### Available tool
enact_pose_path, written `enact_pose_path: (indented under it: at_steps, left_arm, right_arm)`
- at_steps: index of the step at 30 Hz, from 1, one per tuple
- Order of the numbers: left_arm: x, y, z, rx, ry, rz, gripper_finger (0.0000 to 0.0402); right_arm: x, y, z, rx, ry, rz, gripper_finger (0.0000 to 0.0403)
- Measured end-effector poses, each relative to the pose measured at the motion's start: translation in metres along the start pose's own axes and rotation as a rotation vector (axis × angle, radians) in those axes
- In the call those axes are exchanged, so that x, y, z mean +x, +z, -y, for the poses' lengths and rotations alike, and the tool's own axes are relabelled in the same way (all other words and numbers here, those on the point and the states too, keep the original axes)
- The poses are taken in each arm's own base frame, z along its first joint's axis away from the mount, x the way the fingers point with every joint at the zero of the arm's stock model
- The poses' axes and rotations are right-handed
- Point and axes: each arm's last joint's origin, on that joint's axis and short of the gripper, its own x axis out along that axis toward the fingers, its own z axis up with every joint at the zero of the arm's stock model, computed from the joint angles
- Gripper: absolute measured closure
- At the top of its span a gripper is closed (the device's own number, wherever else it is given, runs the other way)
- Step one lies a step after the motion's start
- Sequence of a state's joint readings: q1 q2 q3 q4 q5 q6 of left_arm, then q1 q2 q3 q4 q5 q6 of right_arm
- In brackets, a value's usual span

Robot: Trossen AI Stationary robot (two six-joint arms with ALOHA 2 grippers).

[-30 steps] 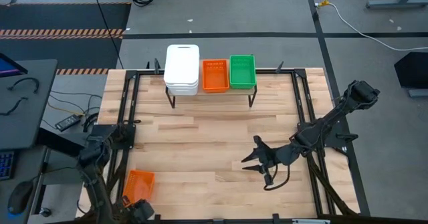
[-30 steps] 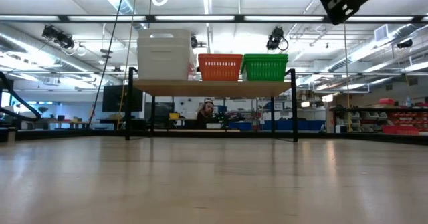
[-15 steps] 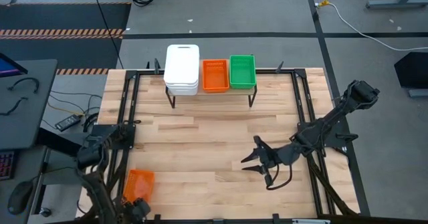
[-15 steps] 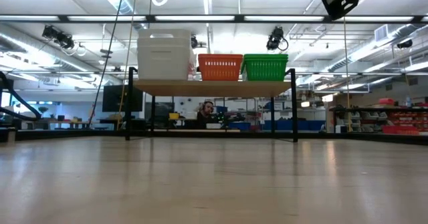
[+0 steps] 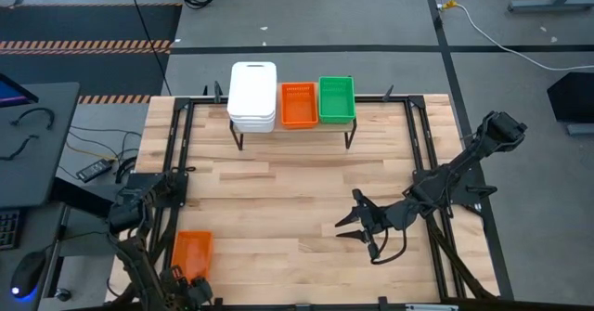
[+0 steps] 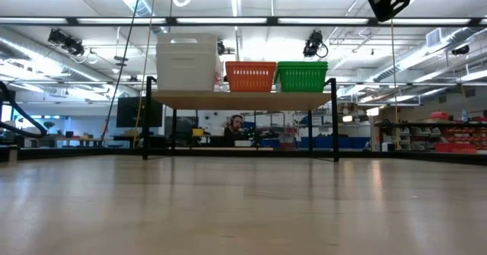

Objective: Stack baskets on shelf by color
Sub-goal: Stack the orange bin on top of the orange bins on the shelf

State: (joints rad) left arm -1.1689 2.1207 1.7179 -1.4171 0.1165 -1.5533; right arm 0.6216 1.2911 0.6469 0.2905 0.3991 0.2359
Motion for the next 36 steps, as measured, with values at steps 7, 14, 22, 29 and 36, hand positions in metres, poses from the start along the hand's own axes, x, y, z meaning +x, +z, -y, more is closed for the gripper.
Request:
enact_pose_path:
  at_steps: [7,14,22,29,36]
  left_arm:
    - [-0.003,-0.004,-0.008,0.023,0.080,0.066,0.0216]
    - [0.017,-0.007,-0.012,0.036,0.133,0.042,0.0186]
    - [0.050,-0.004,-0.009,0.100,0.089,0.047,0.0191]
    - [0.046,0.017,-0.007,0.172,0.060,0.030,0.0301]
    - [0.037,0.054,-0.008,0.256,0.050,0.049,0.0390]
  right_arm:
    - [0.000,-0.001,0.000,0.023,-0.001,-0.006,0.0279]
    - [-0.001,-0.003,-0.002,0.017,0.004,-0.029,0.0279]
    - [-0.001,-0.005,-0.002,0.001,0.002,-0.040,0.0279]
    - [-0.001,-0.004,-0.001,-0.003,-0.001,-0.039,0.0279]
    - [-0.001,-0.004,-0.001,-0.003,0.000,-0.037,0.0279]
